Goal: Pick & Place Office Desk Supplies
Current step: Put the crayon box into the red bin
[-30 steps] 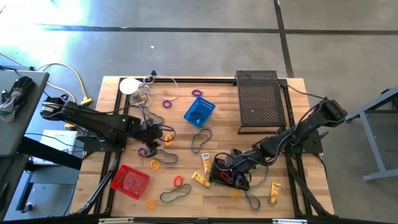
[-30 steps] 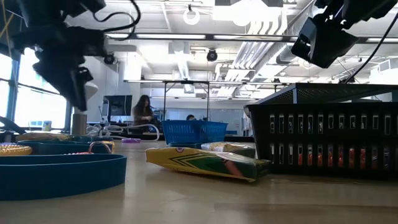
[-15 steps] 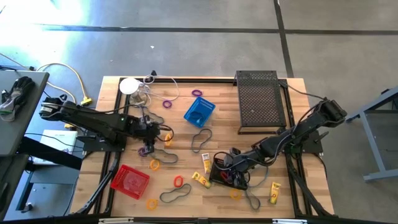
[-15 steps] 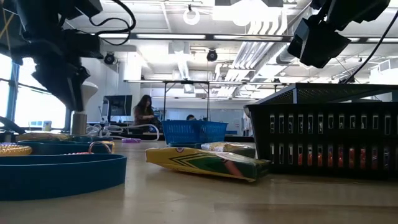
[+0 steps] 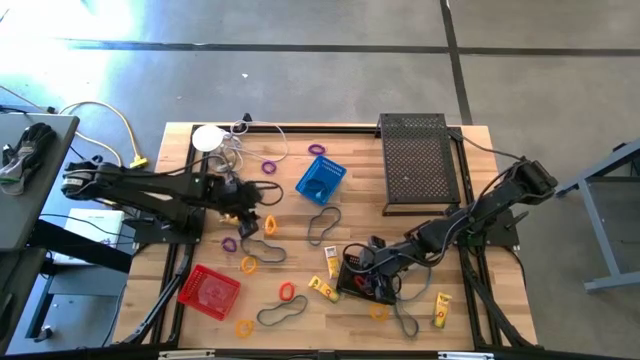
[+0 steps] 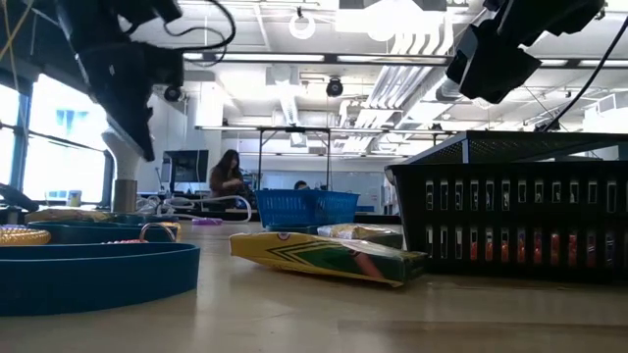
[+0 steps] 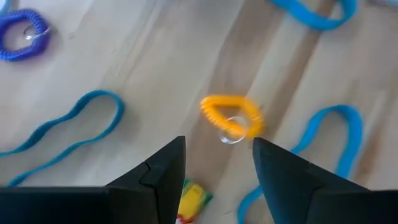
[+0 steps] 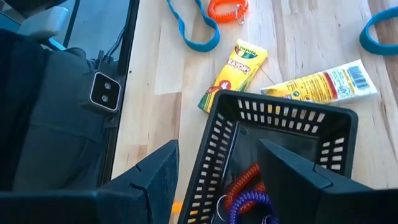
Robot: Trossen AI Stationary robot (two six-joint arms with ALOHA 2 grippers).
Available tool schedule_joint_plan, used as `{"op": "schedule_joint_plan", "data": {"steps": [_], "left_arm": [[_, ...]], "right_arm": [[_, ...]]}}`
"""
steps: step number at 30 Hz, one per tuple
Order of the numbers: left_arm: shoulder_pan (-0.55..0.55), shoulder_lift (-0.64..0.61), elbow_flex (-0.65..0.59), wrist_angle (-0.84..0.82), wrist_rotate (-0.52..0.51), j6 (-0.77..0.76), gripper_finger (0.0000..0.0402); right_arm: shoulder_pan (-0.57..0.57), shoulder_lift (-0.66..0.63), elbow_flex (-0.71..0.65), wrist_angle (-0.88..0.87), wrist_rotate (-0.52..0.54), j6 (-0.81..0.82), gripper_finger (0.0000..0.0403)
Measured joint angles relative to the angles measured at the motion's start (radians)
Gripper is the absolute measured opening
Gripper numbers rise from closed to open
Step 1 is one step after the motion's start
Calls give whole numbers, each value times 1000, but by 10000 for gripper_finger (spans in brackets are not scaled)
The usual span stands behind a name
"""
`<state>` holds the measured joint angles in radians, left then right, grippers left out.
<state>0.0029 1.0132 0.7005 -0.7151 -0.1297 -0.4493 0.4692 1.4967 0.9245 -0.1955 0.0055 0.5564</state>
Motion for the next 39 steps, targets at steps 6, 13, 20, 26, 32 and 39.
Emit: {"op": "schedule_joint_plan", "data": {"steps": [6,13,20,26,32,39], "left_arm": [[14,37,112,-14,39,174,179],[15,201,222,-202,23,190,179],[15,381,266,-447,23,234,179],[17,422,268,-534,-15,322,179],[-14,422,266,-503,-15,374,179],[-67,422,212,-434,-18,373,179]], "right_arm": [[0,0,0,15,0,-12,206],[0,0,0,17,0,-15,206],[0,0,0,19,-1,-42,206],[0,0,0,21,-2,-57,206],[0,0,0,20,-1,-58,206],[2,0,0,21,-4,-58,206]]}}
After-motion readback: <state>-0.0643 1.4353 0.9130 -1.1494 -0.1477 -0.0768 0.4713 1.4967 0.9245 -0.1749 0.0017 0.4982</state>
